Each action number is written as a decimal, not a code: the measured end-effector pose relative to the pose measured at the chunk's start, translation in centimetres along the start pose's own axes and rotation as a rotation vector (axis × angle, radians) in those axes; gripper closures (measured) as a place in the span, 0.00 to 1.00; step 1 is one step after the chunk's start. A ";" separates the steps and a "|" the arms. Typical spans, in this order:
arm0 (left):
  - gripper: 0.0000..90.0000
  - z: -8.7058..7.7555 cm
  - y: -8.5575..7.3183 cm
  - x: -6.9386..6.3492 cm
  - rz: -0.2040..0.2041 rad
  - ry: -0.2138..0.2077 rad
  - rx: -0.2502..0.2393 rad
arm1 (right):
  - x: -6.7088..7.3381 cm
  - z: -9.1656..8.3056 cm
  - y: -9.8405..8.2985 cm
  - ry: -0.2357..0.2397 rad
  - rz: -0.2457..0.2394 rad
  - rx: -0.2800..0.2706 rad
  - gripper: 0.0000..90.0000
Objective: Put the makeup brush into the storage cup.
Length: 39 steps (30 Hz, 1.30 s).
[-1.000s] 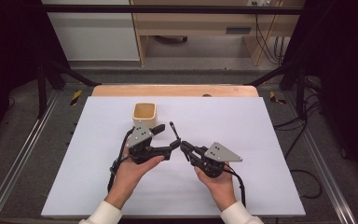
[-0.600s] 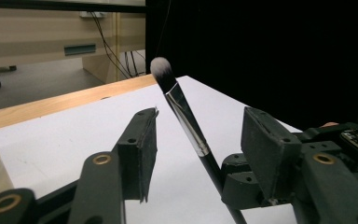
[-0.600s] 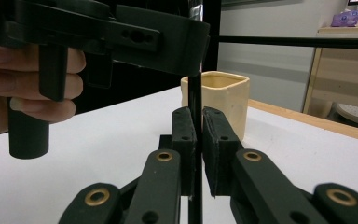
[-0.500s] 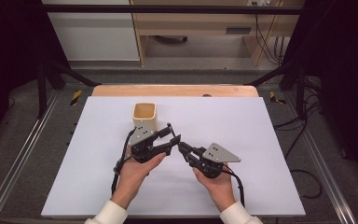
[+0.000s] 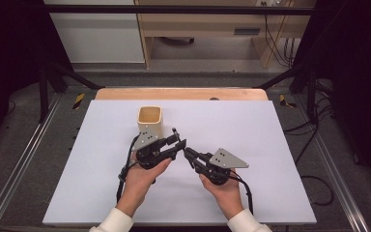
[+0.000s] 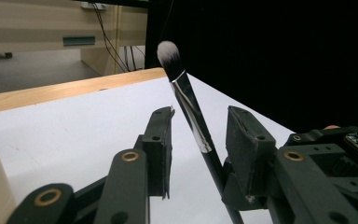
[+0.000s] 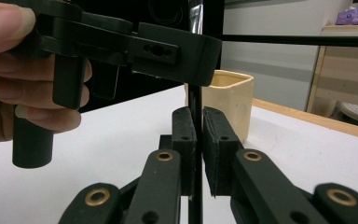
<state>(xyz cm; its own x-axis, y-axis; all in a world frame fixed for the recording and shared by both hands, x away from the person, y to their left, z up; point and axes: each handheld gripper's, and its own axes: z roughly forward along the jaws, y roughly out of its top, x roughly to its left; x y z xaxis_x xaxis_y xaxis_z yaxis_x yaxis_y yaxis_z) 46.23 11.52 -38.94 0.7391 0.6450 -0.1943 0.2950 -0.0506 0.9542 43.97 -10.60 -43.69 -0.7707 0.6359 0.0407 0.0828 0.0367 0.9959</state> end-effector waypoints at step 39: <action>0.93 -0.7 -0.2 0.2 0.037 0.019 -0.041 | -0.3 0.5 -0.4 0.000 0.040 0.058 0.69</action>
<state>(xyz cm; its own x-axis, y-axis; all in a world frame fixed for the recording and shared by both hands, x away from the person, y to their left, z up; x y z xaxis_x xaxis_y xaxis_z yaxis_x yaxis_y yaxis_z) 45.90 12.20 -39.03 0.7374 0.6575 -0.1547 0.2425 -0.0440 0.9692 44.44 -10.40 -44.13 -0.7658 0.6381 0.0803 0.1503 0.0562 0.9870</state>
